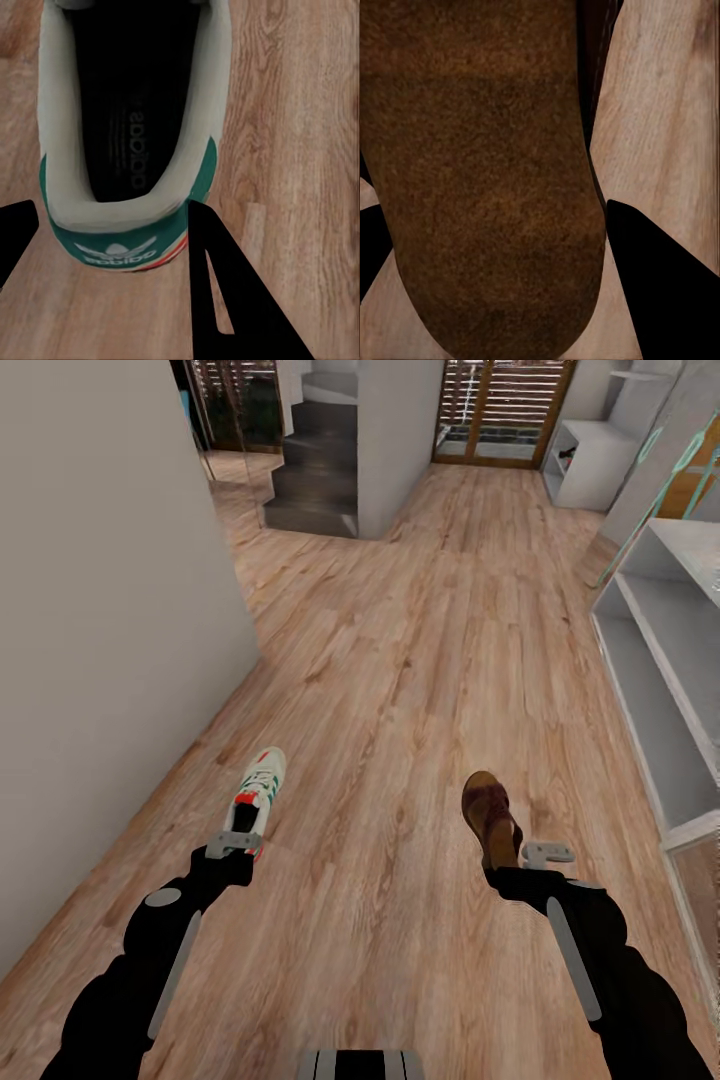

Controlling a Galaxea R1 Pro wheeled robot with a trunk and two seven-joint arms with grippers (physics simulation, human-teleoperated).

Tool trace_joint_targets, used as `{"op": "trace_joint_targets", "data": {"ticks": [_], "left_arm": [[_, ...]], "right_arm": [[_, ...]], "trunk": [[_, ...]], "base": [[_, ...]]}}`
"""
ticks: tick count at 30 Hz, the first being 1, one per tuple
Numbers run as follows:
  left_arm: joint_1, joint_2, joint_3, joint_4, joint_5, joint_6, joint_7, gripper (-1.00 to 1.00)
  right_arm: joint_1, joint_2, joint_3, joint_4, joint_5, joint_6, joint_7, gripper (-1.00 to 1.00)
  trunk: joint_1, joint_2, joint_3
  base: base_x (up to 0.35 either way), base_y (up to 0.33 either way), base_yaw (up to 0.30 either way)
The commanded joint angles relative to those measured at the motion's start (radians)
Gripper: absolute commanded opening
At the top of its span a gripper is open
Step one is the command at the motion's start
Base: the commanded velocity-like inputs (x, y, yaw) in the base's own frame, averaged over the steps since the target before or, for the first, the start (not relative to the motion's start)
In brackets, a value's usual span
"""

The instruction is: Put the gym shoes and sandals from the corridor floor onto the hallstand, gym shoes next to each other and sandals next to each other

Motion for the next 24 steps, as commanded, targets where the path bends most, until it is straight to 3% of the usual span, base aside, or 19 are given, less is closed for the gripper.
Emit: {"op": "trace_joint_targets", "data": {"ticks": [1, 24], "left_arm": [[0.000, 0.001, 0.000, -0.002, -0.009, 0.005, -0.006, -1.00], [0.000, 0.001, 0.000, -0.002, -0.009, 0.005, -0.006, -1.00]], "right_arm": [[-0.001, 0.000, -0.001, -0.001, -0.008, 0.004, -0.003, -1.00], [-0.001, 0.000, -0.001, -0.001, -0.008, 0.004, -0.003, -1.00]], "trunk": [[0.000, 0.000, 0.001], [0.000, 0.000, 0.029]], "base": [[0.333, -0.043, -0.235], [0.333, -0.019, -0.235]]}}
